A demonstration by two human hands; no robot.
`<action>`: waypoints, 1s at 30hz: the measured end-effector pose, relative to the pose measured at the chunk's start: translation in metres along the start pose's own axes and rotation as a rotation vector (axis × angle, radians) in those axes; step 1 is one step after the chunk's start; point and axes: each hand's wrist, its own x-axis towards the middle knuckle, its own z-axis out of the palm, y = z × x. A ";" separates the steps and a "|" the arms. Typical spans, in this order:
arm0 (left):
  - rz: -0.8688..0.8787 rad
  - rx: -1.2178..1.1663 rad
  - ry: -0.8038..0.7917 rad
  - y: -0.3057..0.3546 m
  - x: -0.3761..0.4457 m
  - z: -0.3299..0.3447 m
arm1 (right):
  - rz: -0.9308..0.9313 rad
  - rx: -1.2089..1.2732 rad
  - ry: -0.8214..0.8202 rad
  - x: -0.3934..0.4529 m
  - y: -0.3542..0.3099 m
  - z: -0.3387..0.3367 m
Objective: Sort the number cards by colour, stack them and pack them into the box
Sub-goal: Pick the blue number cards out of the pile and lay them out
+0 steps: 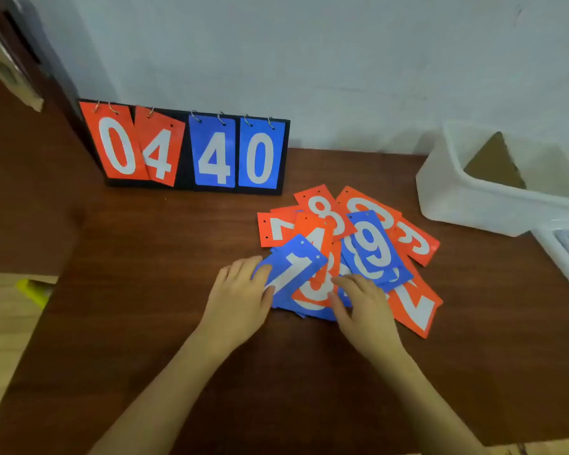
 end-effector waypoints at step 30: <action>-0.442 -0.118 0.101 -0.004 -0.121 0.038 | -0.316 -0.413 0.042 0.008 0.010 0.053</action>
